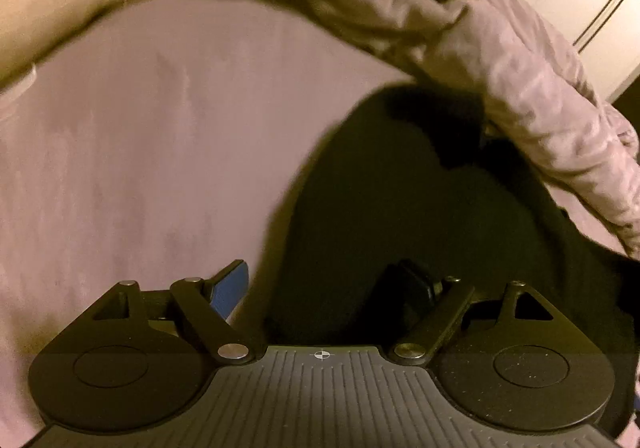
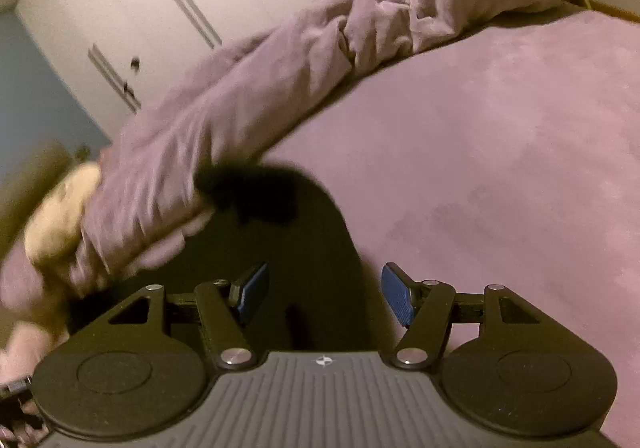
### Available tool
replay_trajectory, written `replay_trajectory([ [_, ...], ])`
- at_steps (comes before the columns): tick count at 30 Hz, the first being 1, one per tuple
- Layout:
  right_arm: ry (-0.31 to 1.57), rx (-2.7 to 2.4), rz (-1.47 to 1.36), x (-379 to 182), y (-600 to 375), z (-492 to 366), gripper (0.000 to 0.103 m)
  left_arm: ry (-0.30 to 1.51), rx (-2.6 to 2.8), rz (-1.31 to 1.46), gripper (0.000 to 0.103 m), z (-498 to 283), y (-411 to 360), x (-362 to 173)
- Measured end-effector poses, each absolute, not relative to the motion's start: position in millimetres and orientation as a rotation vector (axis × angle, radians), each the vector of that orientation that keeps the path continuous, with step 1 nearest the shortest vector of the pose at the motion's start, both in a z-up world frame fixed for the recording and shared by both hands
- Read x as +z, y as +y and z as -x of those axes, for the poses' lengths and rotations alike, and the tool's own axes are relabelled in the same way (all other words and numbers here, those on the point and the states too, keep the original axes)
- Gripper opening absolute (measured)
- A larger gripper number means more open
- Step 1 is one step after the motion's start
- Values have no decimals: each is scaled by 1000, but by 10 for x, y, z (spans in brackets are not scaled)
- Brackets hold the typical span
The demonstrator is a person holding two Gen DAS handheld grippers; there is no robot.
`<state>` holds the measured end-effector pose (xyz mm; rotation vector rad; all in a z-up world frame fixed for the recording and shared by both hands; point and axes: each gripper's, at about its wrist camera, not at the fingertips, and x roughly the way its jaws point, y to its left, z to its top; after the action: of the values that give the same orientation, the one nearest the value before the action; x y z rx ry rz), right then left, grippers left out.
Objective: Fold small clothes
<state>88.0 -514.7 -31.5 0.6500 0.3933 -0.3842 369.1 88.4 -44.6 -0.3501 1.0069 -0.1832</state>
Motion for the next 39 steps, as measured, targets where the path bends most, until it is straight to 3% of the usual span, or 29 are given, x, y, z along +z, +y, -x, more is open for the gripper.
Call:
replay_trajectory([
  [6, 333, -395, -632, -197, -5145, -1026, 61, 915, -211, 361, 86, -3678, 772, -282],
  [12, 242, -351, -414, -24, -4782, -1475, 39, 758, -279, 85, 93, -3593, 126, -203],
  [14, 308, -297, -368, -78, -4689, -1754, 33, 773, -314, 32, 90, -3724, -79, -312],
  [17, 415, -361, -226, -183, -4656, -2155, 32, 777, -275, -59, 91, -3941, -267, -432],
  [21, 473, -415, -213, -271, -4877, -2430, 9, 783, -144, -42, 91, -4211, -202, -507],
  [22, 475, -415, -208, -271, -4897, -2487, 7, 794, -115, -35, 92, -4255, -169, -513],
  [25, 482, -417, -220, -262, -4948, -2565, 7, 816, -104, 23, 93, -4267, -1, -495],
  [29, 377, -417, -480, -174, -5136, -2240, 8, 768, -105, -7, 93, -4023, 264, -391],
  [30, 346, -440, -518, -156, -5145, -2104, 14, 765, -104, -11, 93, -3972, 355, -372],
  [33, 297, -512, -511, -135, -5028, -1633, 44, 795, -108, 15, 92, -3843, 643, -342],
  [39, 260, -402, -554, -315, -4551, -837, 51, 834, -210, 191, 92, -3486, 886, -312],
])
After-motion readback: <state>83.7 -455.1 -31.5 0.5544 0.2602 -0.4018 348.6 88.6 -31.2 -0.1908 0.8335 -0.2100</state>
